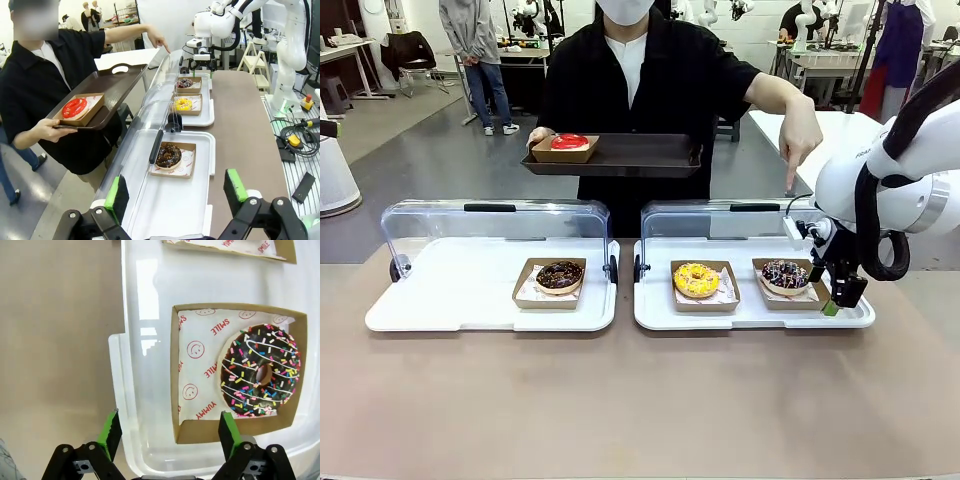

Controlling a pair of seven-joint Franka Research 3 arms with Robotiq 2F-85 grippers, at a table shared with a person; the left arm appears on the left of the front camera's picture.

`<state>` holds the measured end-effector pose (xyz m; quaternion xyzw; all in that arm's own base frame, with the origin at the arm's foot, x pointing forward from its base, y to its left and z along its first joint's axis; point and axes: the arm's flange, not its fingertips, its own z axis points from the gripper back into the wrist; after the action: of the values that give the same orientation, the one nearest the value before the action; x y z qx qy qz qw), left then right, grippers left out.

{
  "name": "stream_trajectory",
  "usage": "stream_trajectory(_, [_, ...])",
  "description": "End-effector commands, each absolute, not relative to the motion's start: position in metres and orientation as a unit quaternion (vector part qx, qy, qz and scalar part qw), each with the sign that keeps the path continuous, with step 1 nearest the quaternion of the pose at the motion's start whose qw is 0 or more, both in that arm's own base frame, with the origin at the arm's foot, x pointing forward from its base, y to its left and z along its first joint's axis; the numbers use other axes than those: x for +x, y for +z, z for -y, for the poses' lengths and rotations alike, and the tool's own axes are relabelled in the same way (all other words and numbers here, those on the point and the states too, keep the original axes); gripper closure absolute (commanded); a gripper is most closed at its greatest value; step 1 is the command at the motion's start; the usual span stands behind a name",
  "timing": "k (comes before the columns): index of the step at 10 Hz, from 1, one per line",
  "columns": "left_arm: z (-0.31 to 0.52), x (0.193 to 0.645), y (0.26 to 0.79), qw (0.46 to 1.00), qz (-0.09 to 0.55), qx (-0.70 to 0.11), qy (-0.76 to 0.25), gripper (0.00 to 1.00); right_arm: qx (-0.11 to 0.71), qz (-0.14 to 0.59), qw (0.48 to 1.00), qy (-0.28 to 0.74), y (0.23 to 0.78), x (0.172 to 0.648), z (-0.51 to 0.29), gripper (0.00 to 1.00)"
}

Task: Provide the desired donut to the person.
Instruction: Pick up and lift the Paper togo box containing the Donut pointed at by the person.

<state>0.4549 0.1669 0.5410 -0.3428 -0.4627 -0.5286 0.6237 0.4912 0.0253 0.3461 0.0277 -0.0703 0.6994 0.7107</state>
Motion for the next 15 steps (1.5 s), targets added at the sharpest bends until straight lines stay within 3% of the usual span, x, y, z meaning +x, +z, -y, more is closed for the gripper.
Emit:
stream_trajectory(1, [-0.168,0.454,0.541,0.621,0.465,-0.34,-0.531,0.0,0.02,0.079,0.701,0.708,0.344,0.485,-0.025,0.0])
stream_trajectory(15, [-0.168,0.454,0.541,0.621,0.465,-0.34,-0.531,0.0,0.0,0.053,0.711,0.702,0.32,0.493,-0.023,0.0])
